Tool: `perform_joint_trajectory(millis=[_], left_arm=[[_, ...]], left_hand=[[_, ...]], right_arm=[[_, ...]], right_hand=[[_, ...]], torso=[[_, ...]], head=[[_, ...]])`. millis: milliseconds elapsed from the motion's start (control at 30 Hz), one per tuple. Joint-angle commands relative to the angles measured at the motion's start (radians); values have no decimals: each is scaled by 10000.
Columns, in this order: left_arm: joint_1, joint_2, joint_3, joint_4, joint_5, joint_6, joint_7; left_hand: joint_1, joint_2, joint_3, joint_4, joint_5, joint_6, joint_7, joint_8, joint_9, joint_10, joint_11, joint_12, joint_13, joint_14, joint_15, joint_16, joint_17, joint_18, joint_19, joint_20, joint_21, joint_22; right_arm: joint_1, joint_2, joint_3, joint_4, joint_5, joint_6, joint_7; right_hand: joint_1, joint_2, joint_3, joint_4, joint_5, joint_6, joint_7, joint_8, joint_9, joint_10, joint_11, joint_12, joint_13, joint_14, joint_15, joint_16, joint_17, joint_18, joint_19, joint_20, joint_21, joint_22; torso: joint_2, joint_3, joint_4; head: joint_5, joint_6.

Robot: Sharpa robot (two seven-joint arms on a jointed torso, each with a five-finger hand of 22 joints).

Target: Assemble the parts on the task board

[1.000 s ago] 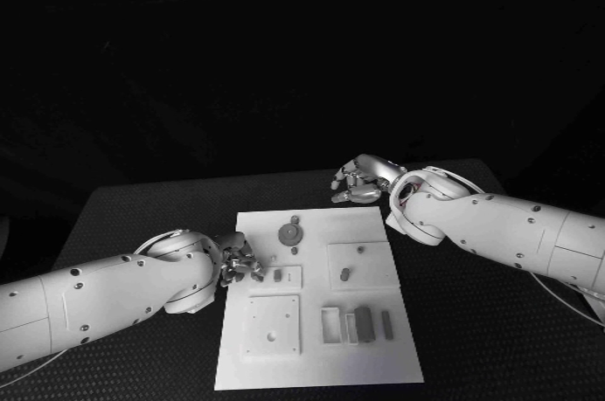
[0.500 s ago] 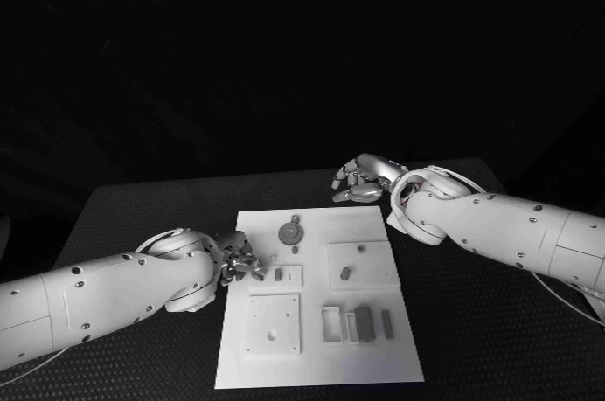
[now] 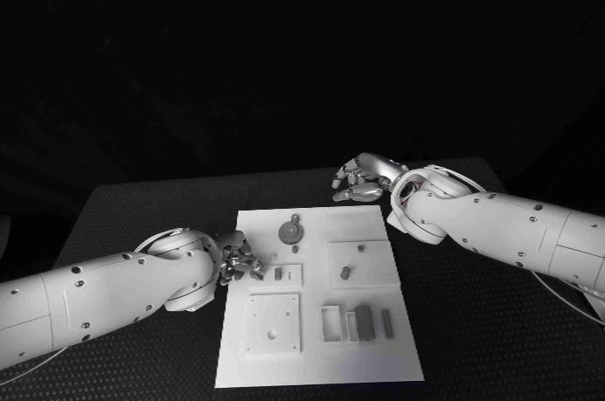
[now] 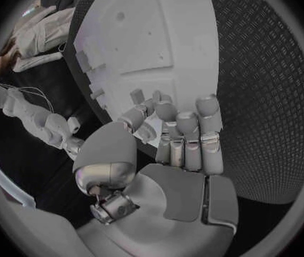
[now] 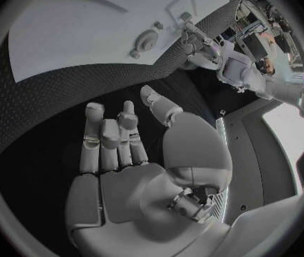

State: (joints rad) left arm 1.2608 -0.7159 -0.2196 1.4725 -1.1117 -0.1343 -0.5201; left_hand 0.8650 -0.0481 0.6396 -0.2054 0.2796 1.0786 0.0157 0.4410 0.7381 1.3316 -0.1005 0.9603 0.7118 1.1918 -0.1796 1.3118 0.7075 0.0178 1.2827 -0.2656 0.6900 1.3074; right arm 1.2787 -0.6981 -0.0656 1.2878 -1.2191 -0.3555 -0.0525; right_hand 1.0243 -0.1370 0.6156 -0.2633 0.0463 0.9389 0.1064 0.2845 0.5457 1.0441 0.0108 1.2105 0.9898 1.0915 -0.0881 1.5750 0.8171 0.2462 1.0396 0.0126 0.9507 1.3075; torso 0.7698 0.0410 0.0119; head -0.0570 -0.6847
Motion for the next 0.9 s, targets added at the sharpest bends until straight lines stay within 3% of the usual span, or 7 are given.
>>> perform_joint_trajectory(millis=[33,533,567,600,900], left_arm=[[-18,3,-16,15,28,187,-61],[-18,17,-16,-14,67,61,-26],[-18,17,-15,-14,68,41,-24],[-18,17,-15,-16,68,44,-20],[-18,30,-15,-52,72,-6,4]], left_hand=[[0,-101,-22,100,-31,55,0,-44,673,51,46,22,-10,111,-155,39,-10,210,-18,-79,-17,151],[-169,-489,-181,490,-108,100,-5,-86,609,58,40,28,-2,121,-164,53,-21,203,10,-73,-29,153],[-414,-133,-975,94,264,74,2,-77,634,27,37,52,34,85,-150,88,0,217,-41,-88,0,195],[-461,-90,-1088,50,304,71,-3,-81,631,23,42,50,36,79,-158,86,-2,214,-55,-83,-7,189],[-717,-257,-1353,195,192,94,-20,-102,602,23,27,42,37,76,-179,86,-11,224,-63,-85,-42,160]], right_arm=[[-2,-2,5,16,-8,145,80],[-2,2,5,9,-8,133,82],[-2,3,5,8,-8,134,83],[-2,3,5,8,-8,136,84],[-2,15,5,2,-8,143,84]], right_hand=[[-54,59,0,-23,32,88,183,-63,15,-52,24,-5,-11,-55,-37,-25,-9,156,-60,27,-35,141],[-56,52,-4,-23,32,82,183,-69,16,-41,24,5,-9,-47,-37,-16,-6,156,-50,25,-29,142],[-57,52,-4,-23,32,82,183,-69,16,-41,24,5,-9,-46,-37,-16,-7,156,-50,24,-29,142],[-56,53,-4,-23,33,81,183,-70,16,-41,24,5,-9,-46,-37,-16,-7,156,-50,24,-29,142],[-55,53,-3,-23,33,80,183,-71,17,-39,24,6,-10,-47,-37,-16,-7,156,-50,24,-29,142]], torso=[[1,2,-2],[-3,10,-8],[-2,13,-10],[0,14,-10],[0,13,-5]], head=[[9,-2],[8,4],[5,-1],[2,5],[8,3]])
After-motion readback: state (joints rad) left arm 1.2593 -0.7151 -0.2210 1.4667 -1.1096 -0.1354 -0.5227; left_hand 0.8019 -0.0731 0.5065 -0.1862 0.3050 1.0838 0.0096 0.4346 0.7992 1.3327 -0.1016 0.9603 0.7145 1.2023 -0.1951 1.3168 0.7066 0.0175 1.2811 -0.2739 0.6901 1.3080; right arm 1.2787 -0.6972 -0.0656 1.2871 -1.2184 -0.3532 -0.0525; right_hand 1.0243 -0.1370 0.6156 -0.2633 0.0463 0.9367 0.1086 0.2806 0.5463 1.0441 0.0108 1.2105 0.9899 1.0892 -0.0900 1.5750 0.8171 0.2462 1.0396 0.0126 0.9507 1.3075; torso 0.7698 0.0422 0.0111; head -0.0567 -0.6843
